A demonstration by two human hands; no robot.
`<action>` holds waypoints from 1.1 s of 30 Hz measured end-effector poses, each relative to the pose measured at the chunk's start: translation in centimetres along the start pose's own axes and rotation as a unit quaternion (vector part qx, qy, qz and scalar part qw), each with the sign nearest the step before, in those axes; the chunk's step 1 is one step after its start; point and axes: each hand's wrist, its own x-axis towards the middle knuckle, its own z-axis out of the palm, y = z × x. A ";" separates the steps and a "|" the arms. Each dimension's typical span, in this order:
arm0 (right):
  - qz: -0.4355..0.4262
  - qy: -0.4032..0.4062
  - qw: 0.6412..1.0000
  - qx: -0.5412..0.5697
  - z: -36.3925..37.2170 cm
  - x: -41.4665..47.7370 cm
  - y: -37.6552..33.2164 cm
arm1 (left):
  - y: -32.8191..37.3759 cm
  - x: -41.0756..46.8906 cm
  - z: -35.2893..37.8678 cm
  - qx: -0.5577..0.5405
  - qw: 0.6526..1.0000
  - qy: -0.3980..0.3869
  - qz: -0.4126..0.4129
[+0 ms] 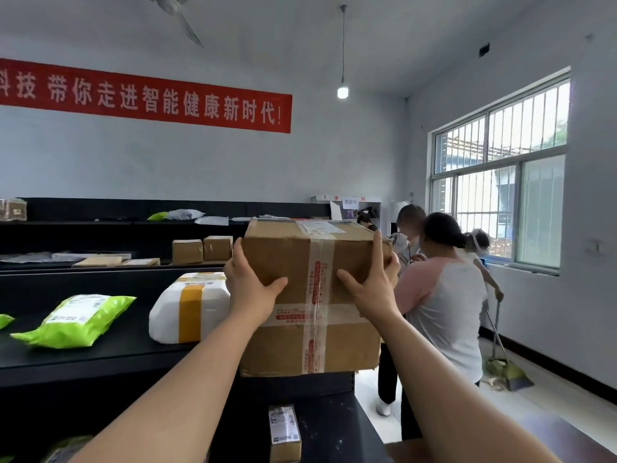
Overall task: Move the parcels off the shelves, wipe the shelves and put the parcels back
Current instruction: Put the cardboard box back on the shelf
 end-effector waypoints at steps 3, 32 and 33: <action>0.010 -0.012 1.000 -0.026 0.9 -0.1 0.8 | -1.4 0.2 0.7 0.022 1.000 -0.004 -0.019; -0.004 -0.162 0.980 -0.113 5.0 4.5 12.1 | -8.0 3.4 8.3 0.082 0.992 -0.036 -0.088; -0.007 -0.163 0.980 -0.116 5.0 4.8 12.4 | -8.1 3.5 8.7 0.078 0.993 -0.037 -0.086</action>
